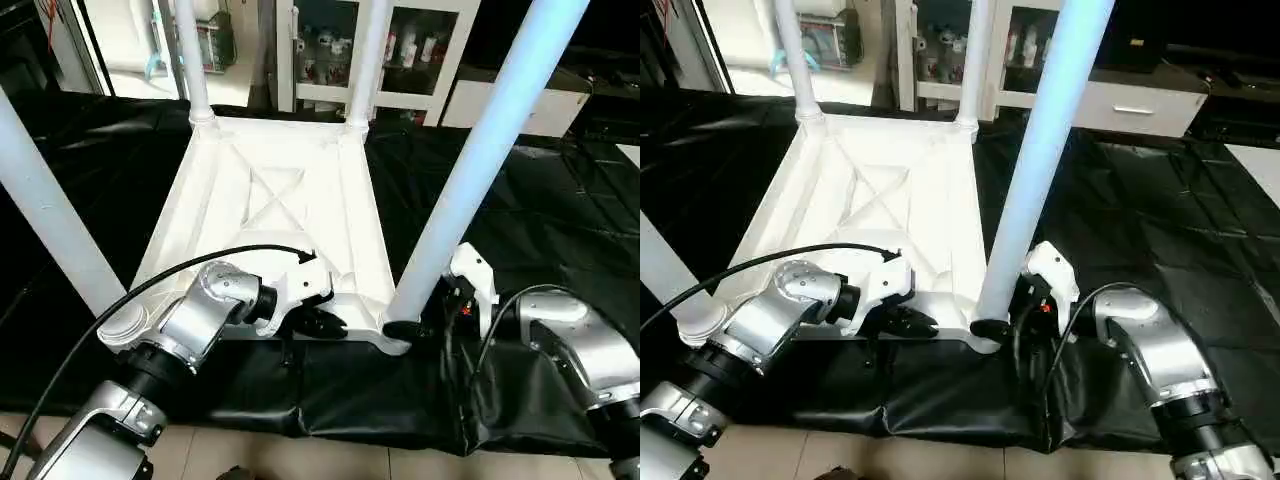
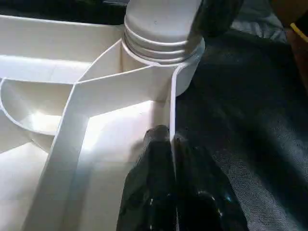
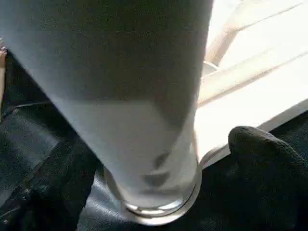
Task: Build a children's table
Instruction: Rotate leg to tighten
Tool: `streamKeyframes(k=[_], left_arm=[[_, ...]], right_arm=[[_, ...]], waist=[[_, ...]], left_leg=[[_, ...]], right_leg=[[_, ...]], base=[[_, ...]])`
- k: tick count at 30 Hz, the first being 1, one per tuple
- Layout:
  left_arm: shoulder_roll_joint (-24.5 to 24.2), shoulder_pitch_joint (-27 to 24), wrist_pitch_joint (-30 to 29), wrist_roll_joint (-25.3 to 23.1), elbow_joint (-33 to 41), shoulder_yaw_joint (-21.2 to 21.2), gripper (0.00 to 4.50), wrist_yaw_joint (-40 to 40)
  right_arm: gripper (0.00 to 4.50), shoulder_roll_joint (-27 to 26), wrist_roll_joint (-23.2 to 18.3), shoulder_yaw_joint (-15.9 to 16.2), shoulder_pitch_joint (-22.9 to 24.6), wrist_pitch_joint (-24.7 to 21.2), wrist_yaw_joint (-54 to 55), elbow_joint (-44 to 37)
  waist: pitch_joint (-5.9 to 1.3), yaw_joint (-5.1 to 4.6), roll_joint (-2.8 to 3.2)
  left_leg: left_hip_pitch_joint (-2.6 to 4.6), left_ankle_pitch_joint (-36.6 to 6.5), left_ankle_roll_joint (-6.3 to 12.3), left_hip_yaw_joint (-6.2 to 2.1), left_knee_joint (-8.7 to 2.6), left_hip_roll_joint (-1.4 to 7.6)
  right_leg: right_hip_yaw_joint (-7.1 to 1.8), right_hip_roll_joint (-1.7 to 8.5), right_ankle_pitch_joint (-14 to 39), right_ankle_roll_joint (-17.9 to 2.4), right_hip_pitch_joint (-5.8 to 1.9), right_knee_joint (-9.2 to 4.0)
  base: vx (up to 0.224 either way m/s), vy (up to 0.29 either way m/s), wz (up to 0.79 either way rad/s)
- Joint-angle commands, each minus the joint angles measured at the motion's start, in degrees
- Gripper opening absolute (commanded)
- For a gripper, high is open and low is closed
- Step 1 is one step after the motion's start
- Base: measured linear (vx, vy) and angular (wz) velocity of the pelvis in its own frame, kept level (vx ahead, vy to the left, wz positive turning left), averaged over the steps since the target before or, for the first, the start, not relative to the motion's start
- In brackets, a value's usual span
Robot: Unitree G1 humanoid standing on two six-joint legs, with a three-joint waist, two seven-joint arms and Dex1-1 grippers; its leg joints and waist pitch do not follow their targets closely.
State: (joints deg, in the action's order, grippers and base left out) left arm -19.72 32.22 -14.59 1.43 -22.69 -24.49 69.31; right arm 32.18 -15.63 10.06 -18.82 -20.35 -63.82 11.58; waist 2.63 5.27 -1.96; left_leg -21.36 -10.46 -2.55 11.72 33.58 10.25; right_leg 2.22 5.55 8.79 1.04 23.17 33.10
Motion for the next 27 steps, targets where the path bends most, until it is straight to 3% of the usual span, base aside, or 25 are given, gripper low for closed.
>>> streamKeyframes(k=[1, 7, 16, 20, 21, 23, 27], left_arm=[[0.43, -0.23, -0.03, 0.37, 0.46, -1.37, 0.0, 1.68], [0.23, -0.52, -0.83, 0.25, 1.27, -1.66, 0.0, 1.85], [0.05, -0.4, -1.15, -0.13, 1.2, -1.72, 0.0, 1.94], [0.3, -0.22, -1.98, -0.72, 0.62, -1.23, 0.0, 0.12], [0.54, 0.1, -2.43, -1.29, -0.08, -1.06, 0.0, -1.11], [1.57, 1.06, -3.66, -2.32, -2.2, -0.1, 0.0, -4.87], [7.75, 5.47, -9.98, -3.72, -10.53, 6.8, 0.0, -24.2]], right_arm=[[4.29, 0.7, 0.11, 0.5, -0.98, 0.88, -1.06, -0.09], [3.79, 0.41, 0.29, 0.7, -1.48, 1.58, -1.79, 1.02], [3.05, -0.62, 0.46, 0.9, -1.65, 1.58, -2.0, 2.06], [2.8, -2.71, 3.13, 0.03, -2.58, 3.39, 3.58, 5.91], [2.73, -3.2, 3.86, -0.18, -2.96, 3.43, 5.19, 7.28], [2.5, -4.83, 4.63, -1.4, -3.85, 2.26, 9.8, 9.98], [2.3, -10.63, 4.79, -6.35, -6.27, -2.27, 24.69, 15.53]], waist=[[-3.31, -0.26, -0.45], [-3.24, -0.3, -0.37], [-3.42, -0.31, -0.42], [-3.35, -0.59, -0.33], [-3.31, -0.85, -0.44], [-3.07, -1.33, -0.26], [-2.93, -2.6, -0.41]], left_leg=[[1.14, -14.66, 1.59, -1.27, -4.44, 3.14], [1.25, -16.1, 0.93, -1.39, -4.54, 3.19], [1.2, -13.54, 2.0, -1.21, -4.22, 3.09], [1.12, -14.86, 1.04, -1.31, -4.35, 3.07], [0.96, -15.7, 0.6, -1.46, -4.48, 3.03], [1.23, -18.1, -0.06, -1.42, -4.54, 2.94], [1.41, -23.17, -2.65, -2.15, -4.52, 2.56]], right_leg=[[-1.77, 2.84, 14.41, -12.78, -1.82, -3.16], [-1.72, 2.89, 17.02, -12.39, -1.79, -3.35], [-1.69, 2.83, 13.16, -13.81, -2.0, -2.93], [-1.66, 2.87, 15.23, -13.45, -1.95, -3.12], [-1.57, 2.85, 16.59, -12.92, -2.14, -3.2], [-1.59, 2.74, 19.65, -12.26, -1.66, -3.64], [-1.04, 2.84, 29.7, -9.04, -1.37, -4.68]], base=[[0.0, 0.0, 0.0], [0.0, 0.0, 0.0], [0.0, 0.0, 0.0], [0.0, 0.0, 0.0], [0.0, 0.0, 0.0], [0.0, 0.0, 0.0], [-0.029, 0.003, -0.03]])
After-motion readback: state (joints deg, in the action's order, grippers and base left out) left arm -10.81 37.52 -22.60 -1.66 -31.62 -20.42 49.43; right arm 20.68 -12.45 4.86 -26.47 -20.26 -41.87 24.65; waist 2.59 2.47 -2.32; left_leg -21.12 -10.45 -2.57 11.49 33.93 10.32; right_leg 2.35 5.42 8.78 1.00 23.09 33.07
